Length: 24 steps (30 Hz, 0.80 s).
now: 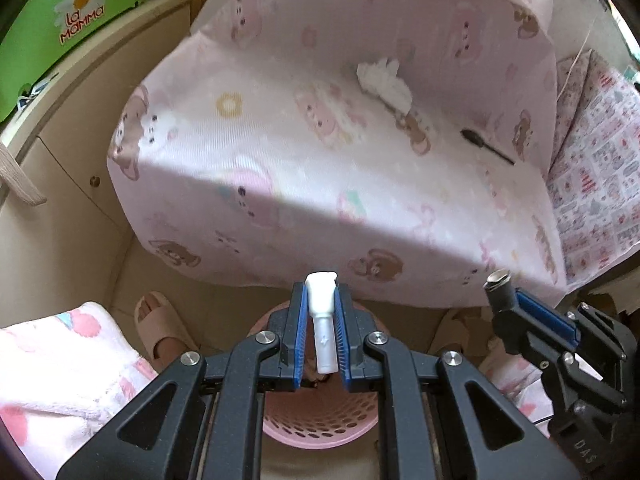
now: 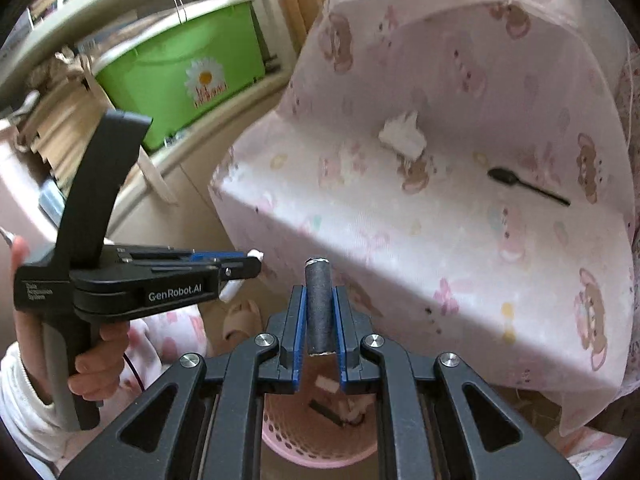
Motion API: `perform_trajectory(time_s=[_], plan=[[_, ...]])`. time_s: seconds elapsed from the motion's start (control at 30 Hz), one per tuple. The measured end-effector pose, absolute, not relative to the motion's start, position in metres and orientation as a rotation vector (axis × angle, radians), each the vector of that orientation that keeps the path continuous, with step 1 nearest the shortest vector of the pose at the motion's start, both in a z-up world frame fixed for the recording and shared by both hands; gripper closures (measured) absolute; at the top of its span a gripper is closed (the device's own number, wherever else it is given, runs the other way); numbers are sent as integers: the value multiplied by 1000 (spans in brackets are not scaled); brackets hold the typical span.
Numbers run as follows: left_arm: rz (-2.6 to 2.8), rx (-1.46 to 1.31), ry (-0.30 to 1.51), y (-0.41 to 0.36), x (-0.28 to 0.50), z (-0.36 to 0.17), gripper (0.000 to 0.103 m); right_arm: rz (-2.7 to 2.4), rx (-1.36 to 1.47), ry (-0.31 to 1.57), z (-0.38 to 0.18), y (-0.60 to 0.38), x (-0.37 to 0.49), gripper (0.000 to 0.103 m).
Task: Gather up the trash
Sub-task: 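Carry the white tube and black cylinder down over the pink basket, then open both grippers to drop the tube and cylinder into the basket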
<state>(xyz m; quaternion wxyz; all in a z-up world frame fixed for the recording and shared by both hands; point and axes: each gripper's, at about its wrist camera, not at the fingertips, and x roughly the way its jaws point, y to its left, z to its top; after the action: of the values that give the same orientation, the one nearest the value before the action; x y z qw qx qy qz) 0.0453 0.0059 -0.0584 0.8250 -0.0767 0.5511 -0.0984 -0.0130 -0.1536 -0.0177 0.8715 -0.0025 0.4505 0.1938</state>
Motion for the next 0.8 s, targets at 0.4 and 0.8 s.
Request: perform_trajectory(time_s=[0.4, 0.8], plan=[[-162, -221, 1425, 3, 50, -131, 90, 363, -84, 1215, -105, -138, -1, 90], [-86, -203, 1737, -16, 41, -224, 90, 250, -49, 1591, -212, -157, 15, 90]])
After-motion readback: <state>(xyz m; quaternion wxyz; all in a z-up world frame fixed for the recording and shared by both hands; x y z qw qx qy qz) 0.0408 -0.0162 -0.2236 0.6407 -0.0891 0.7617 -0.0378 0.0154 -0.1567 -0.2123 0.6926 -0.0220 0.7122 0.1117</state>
